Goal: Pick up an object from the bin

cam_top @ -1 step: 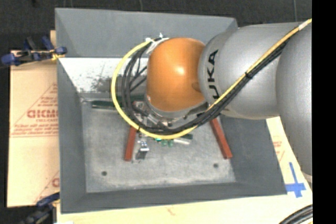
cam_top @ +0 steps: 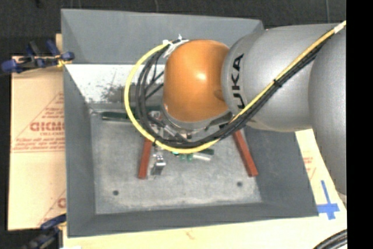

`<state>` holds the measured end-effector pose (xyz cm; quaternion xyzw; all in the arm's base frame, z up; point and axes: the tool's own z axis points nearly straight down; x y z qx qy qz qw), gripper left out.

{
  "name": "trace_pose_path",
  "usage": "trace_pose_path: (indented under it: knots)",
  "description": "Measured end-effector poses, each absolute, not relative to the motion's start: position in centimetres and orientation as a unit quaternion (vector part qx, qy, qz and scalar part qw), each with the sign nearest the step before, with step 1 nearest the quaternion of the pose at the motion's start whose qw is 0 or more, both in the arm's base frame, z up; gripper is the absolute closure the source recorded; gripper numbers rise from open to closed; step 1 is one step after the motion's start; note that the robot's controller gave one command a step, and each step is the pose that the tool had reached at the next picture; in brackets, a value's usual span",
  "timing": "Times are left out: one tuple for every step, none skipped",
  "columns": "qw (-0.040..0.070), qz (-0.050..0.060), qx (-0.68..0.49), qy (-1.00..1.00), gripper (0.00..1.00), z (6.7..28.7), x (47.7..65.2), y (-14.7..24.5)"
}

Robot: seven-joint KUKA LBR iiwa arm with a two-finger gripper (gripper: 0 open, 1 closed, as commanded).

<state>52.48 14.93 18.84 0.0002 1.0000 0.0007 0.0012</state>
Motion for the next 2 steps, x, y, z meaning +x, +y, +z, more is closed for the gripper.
trace_pose_path:
  knots:
    - [0.004, 0.001, -0.037, 0.999, 0.00, 17.3, 53.0, 14.8]
    - [-0.003, 0.001, -0.099, 0.995, 1.00, 8.1, 54.9, 12.7]
